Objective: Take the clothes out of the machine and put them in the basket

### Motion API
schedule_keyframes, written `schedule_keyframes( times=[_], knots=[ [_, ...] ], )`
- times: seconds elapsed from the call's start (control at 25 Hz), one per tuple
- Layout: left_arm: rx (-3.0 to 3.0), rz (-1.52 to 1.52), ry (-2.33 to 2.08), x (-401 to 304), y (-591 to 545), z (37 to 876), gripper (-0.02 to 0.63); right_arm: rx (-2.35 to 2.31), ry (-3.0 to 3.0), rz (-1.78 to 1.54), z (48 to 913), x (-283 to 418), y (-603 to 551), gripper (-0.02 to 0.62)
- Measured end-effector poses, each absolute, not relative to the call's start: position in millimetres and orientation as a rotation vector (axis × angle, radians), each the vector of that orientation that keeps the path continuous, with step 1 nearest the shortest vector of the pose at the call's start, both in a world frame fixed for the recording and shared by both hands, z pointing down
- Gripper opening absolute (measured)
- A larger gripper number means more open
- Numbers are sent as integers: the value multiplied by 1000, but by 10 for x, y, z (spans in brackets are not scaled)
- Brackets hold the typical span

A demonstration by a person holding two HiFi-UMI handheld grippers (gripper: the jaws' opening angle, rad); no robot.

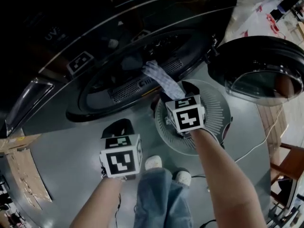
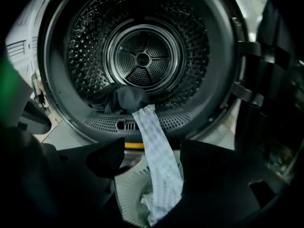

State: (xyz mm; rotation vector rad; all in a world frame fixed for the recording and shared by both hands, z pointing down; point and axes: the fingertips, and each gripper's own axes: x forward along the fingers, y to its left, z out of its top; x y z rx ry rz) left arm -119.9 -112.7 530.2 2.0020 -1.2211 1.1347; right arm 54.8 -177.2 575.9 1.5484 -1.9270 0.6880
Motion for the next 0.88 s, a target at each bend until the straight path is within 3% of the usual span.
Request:
schedule_keyframes(
  times=[0.44,0.52,0.88],
  knots=[
    [2034,1181,-1240,-1323,-1306,5342,5,1415,-1876,519,6034,318,-2350,351],
    [2023,1175,-1251,-1353,-1315,5349,5,1381,-1811,548,6078,396,-2264,41],
    [2002,1150,-1257,-1275,-1223,5277,5,1381,-1698,751,6279,859,-1530,37]
  ],
)
